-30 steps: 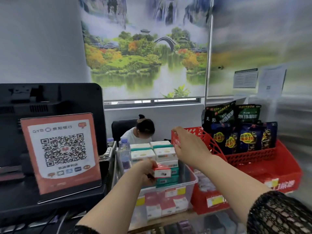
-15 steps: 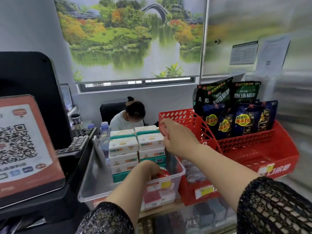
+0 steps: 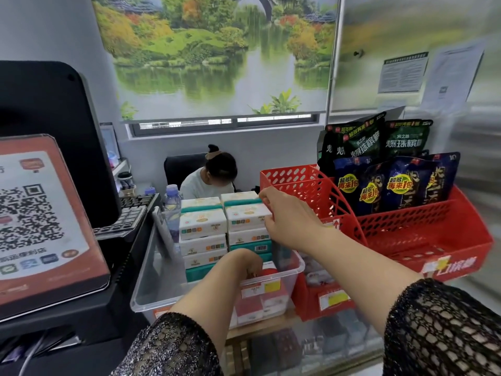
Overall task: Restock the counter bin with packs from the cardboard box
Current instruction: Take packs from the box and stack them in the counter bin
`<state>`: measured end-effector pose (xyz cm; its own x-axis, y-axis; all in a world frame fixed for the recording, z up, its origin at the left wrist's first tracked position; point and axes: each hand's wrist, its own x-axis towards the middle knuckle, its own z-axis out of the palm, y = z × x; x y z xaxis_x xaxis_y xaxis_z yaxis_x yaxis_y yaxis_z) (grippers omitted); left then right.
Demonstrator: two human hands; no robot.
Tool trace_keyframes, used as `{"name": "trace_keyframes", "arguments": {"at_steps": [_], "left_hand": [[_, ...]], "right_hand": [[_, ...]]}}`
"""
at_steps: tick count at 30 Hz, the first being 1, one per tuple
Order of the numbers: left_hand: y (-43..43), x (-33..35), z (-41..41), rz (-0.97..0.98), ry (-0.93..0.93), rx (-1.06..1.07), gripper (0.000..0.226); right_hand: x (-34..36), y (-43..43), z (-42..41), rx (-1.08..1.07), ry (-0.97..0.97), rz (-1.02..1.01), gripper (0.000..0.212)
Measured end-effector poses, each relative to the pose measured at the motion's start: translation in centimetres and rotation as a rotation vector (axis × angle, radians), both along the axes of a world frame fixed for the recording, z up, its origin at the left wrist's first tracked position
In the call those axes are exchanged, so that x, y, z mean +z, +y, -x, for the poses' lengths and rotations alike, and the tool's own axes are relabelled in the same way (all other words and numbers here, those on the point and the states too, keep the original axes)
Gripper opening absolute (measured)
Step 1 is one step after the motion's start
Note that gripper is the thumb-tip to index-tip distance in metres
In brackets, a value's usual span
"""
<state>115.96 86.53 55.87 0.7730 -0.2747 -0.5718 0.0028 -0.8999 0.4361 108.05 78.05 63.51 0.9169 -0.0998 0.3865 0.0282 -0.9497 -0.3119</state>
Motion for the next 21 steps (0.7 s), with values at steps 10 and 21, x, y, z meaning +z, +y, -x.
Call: {"name": "trace_keyframes", "arguments": {"at_steps": [10,21], "left_hand": [[2.8,2.8,1.2,0.374,-0.027,0.278,0.019],[14.5,4.6,6.5,0.676,-0.482,0.303,0.016]], "right_hand": [[-0.3,2.1,1.3,-0.018,0.007,-0.013,0.046],[-2.4,9.0,5.0,-0.067,0.013,-0.105,0.044]]}}
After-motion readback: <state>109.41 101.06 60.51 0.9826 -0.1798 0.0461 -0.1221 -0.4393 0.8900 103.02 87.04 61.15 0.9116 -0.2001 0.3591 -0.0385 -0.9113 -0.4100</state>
